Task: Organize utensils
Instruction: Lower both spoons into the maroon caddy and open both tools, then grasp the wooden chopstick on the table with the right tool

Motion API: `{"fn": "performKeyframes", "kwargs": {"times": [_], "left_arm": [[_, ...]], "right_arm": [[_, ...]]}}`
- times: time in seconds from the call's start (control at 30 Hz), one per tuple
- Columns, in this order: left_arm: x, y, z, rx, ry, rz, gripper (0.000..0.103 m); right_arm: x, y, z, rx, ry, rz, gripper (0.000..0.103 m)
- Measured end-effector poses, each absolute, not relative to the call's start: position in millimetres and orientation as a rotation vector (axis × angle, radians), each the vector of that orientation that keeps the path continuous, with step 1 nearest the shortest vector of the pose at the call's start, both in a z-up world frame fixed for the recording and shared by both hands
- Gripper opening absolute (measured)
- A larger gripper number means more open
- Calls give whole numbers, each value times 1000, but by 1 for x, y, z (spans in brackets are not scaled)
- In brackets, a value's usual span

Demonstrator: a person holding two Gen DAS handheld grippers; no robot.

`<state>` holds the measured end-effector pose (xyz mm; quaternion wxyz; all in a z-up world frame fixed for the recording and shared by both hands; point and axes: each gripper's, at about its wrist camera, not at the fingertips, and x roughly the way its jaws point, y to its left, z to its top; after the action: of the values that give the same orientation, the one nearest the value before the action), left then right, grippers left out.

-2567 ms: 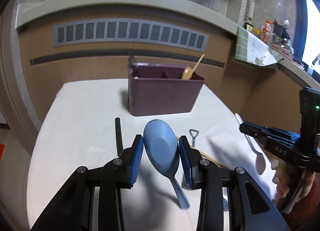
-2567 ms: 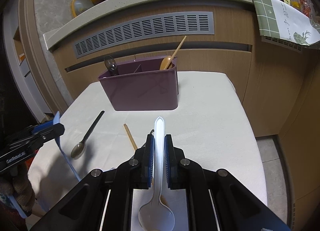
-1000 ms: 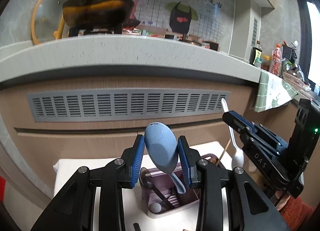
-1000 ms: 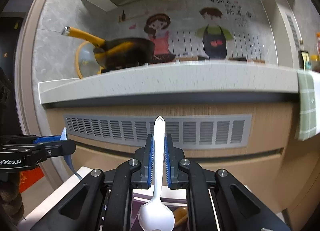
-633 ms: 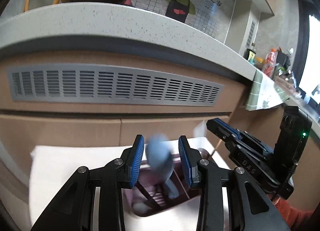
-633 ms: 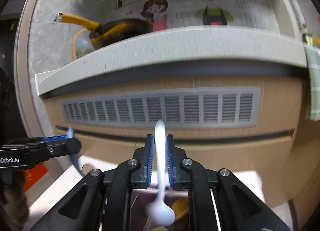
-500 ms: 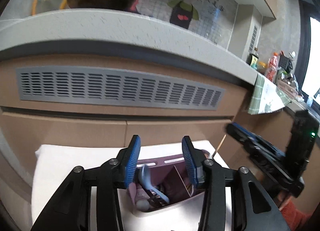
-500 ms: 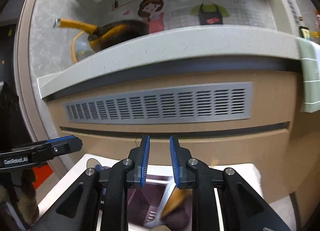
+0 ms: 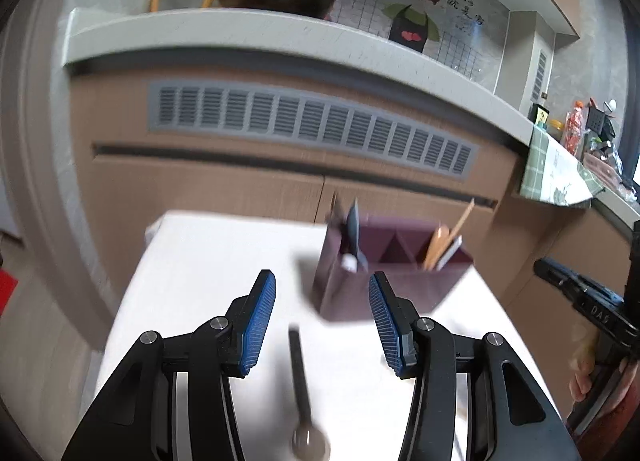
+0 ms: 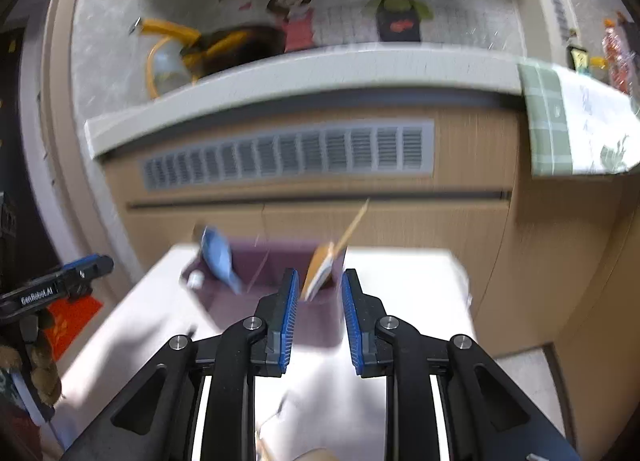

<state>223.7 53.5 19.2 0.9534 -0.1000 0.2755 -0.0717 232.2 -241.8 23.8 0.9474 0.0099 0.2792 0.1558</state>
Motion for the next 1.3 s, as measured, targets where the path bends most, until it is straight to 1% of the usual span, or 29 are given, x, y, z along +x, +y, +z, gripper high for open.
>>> {"fn": "performKeyframes", "kwargs": {"times": [0.13, 0.2, 0.27, 0.37, 0.5, 0.63, 0.83, 0.93, 1.07, 1.13, 1.17, 1.23, 1.3], "left_arm": [[187, 58, -2, -183, 593, -118, 49], [171, 61, -12, -179, 614, -112, 49], [159, 63, -22, -182, 645, -109, 49], [148, 66, -37, -184, 688, -103, 49], [142, 72, -45, -204, 705, -91, 49], [140, 76, -45, -219, 701, -85, 49], [136, 71, -42, -205, 690, -130, 49], [137, 70, -43, -200, 694, -141, 49], [138, 72, -47, -202, 707, -141, 49], [139, 72, -49, -201, 714, -142, 49], [139, 71, -50, -201, 718, -142, 49], [140, 69, -51, -203, 723, -145, 49], [140, 66, -52, -200, 728, -152, 49]], "right_arm": [[217, -238, -9, -44, 723, 391, 21], [208, -235, -24, -92, 769, 382, 21], [199, -228, -37, -190, 789, 320, 21], [184, -219, -48, -315, 770, 221, 21], [170, -220, -50, -244, 811, 366, 21], [185, -209, -60, -191, 924, 534, 21], [214, -168, -70, -318, 884, 521, 18], [236, -154, -77, -327, 902, 525, 18], [259, -148, -91, -296, 957, 498, 16], [262, -148, -93, -293, 955, 489, 15], [261, -147, -93, -302, 953, 486, 13], [259, -145, -92, -322, 952, 482, 6], [255, -149, -90, -307, 968, 470, 4]]}}
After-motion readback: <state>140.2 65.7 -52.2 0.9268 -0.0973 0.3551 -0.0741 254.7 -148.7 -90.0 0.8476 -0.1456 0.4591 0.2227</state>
